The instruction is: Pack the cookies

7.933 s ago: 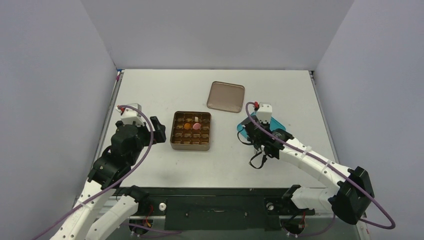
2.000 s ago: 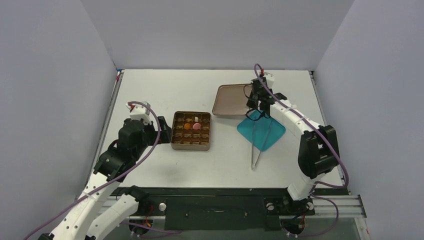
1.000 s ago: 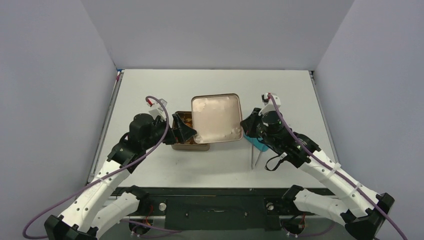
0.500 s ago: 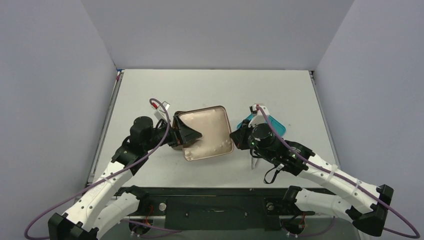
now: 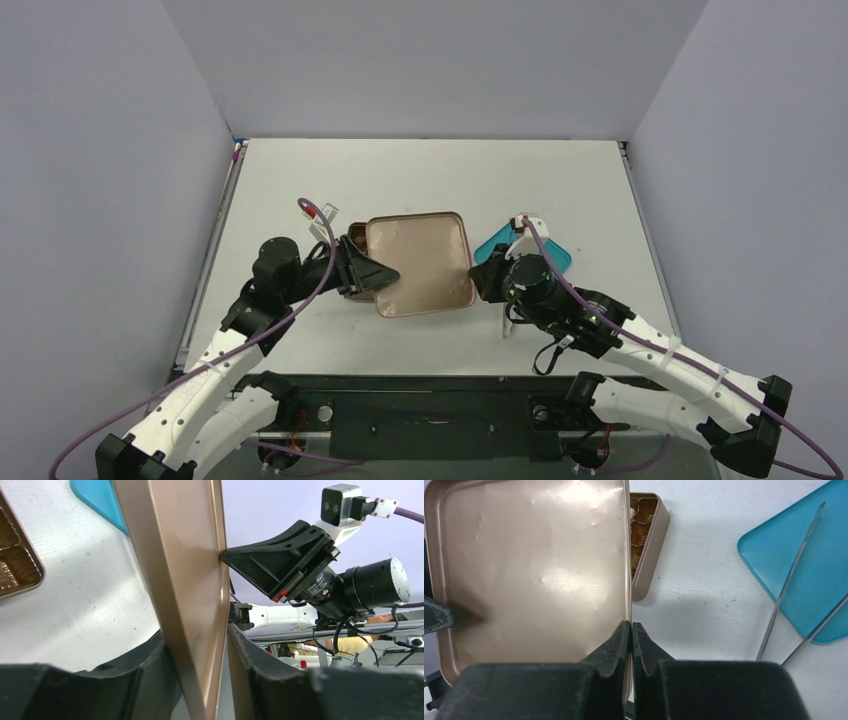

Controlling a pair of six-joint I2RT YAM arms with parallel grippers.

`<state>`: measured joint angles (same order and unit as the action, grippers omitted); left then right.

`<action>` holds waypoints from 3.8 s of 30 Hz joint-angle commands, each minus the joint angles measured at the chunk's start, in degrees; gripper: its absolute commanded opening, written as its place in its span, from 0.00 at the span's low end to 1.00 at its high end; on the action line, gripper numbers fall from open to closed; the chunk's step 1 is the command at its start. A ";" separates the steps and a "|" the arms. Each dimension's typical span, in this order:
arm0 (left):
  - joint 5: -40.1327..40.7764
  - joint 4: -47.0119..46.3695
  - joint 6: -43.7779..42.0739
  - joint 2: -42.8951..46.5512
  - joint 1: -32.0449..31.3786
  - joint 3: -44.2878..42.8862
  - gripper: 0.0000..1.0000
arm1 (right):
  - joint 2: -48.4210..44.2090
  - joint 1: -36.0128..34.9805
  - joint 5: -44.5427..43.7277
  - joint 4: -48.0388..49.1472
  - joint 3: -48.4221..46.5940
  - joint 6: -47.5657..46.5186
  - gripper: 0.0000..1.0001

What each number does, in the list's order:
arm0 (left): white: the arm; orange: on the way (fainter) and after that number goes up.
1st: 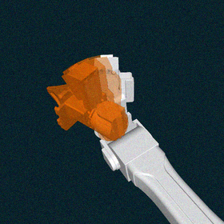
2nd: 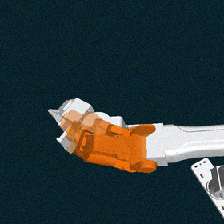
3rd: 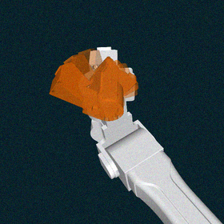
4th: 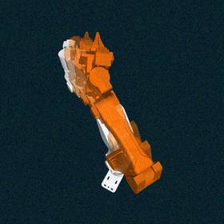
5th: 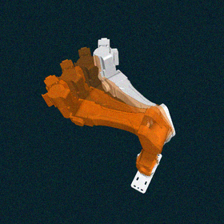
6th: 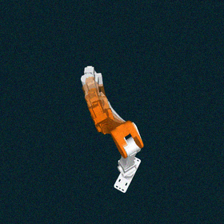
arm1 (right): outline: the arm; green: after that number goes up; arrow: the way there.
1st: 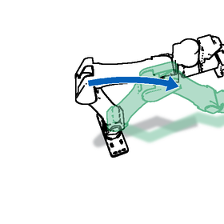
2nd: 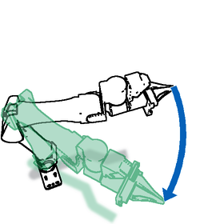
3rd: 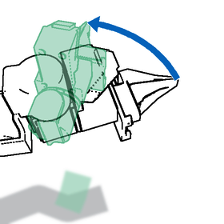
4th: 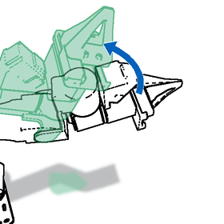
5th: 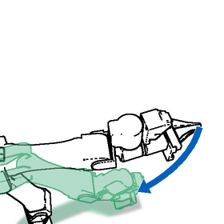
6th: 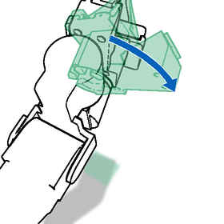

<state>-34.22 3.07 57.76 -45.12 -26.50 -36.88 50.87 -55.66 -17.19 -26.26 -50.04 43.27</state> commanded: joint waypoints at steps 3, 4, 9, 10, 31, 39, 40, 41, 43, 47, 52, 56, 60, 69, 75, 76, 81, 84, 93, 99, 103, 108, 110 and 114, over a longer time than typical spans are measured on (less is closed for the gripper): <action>-2.46 -5.08 0.64 0.11 0.39 0.52 0.28 | -2.12 -0.75 -2.67 1.99 1.40 1.40 0.00; -2.49 -5.08 0.58 -0.05 0.40 0.51 0.25 | -2.15 -0.80 -2.76 1.94 1.55 1.28 0.00; -3.19 -3.79 -2.32 -1.51 0.40 -0.16 0.08 | -2.73 -0.94 -2.98 2.19 2.22 0.91 0.00; -3.12 -1.95 -3.19 -1.89 0.40 -0.40 0.02 | -2.72 -0.94 -2.95 2.23 2.22 0.82 0.00; 18.28 28.56 -36.55 -0.46 0.10 -18.34 0.00 | -1.20 -0.66 -8.09 -13.70 -15.45 -8.66 0.48; 31.29 32.22 -46.86 1.46 -3.94 -22.82 0.00 | 3.55 1.11 -7.07 -17.90 -25.97 -10.97 0.62; 32.49 32.28 -48.00 1.49 -5.74 -23.07 0.00 | 4.02 1.45 -5.90 -18.11 -26.63 -11.03 0.62; 35.37 32.27 -48.53 1.50 -6.80 -23.48 0.00 | 5.08 2.42 -5.17 -18.16 -27.86 -11.02 0.62; 39.41 32.18 -50.54 1.39 -9.74 -24.02 0.00 | 6.63 4.32 -2.25 -18.22 -29.36 -10.45 0.62; 48.06 31.03 -54.87 1.83 -16.17 -24.12 0.00 | 9.75 8.19 3.57 -18.02 -32.13 -8.44 0.63; 60.05 28.54 -58.78 0.18 -23.16 -24.09 0.00 | 13.39 9.17 6.82 -17.17 -35.92 -4.49 0.66; 73.07 27.75 -62.46 -3.59 -32.34 -24.93 0.00 | 16.08 9.25 8.38 -16.19 -37.58 -1.11 0.68; 89.44 24.35 -68.72 -6.98 -44.30 -23.99 0.00 | 17.38 9.51 9.73 -13.94 -37.58 2.08 0.70; 104.44 9.07 -83.76 -8.88 -56.72 -17.68 0.00 | 18.96 9.86 13.18 -8.97 -34.53 7.68 0.71; 108.14 3.02 -88.55 -10.95 -58.64 -15.43 0.00 | 18.92 10.04 15.90 -5.89 -30.83 10.44 0.71; 108.18 2.83 -88.59 -11.21 -58.83 -15.38 0.00 | 19.02 10.04 16.43 -5.13 -30.43 10.70 0.71; 108.52 1.34 -88.79 -12.32 -59.75 -15.32 0.00 | 20.02 10.18 18.67 -3.45 -29.30 11.75 0.71; 108.79 0.72 -89.12 -13.12 -60.32 -15.32 0.00 | 20.67 10.17 19.92 -2.41 -29.28 11.95 0.71; 108.63 -0.82 -89.22 -15.26 -60.53 -15.22 0.00 | 23.48 10.48 22.70 -1.37 -30.50 11.97 0.64; 108.72 -2.18 -90.25 -16.22 -60.90 -15.28 0.00 | 24.04 10.61 24.02 -1.08 -30.65 11.98 0.45; 108.66 -2.02 -89.74 -17.15 -60.93 -15.30 0.00 | 23.86 10.95 24.82 -0.63 -30.38 12.09 0.27; 107.54 2.30 -85.73 -17.59 -60.91 -15.94 0.24 | 23.45 11.23 25.65 0.35 -29.77 12.62 0.10; 106.69 4.07 -83.78 -17.32 -61.00 -16.02 0.33 | 23.30 11.28 26.01 1.02 -29.45 12.71 0.05; 104.27 7.26 -79.03 -16.24 -61.01 -16.06 0.58 | 23.17 11.49 26.79 2.03 -29.09 12.90 0.00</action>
<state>71.20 8.29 -27.42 -63.79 -87.48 -51.22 75.22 -44.64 8.23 -27.00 -79.59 57.71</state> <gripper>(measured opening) 0.478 0.120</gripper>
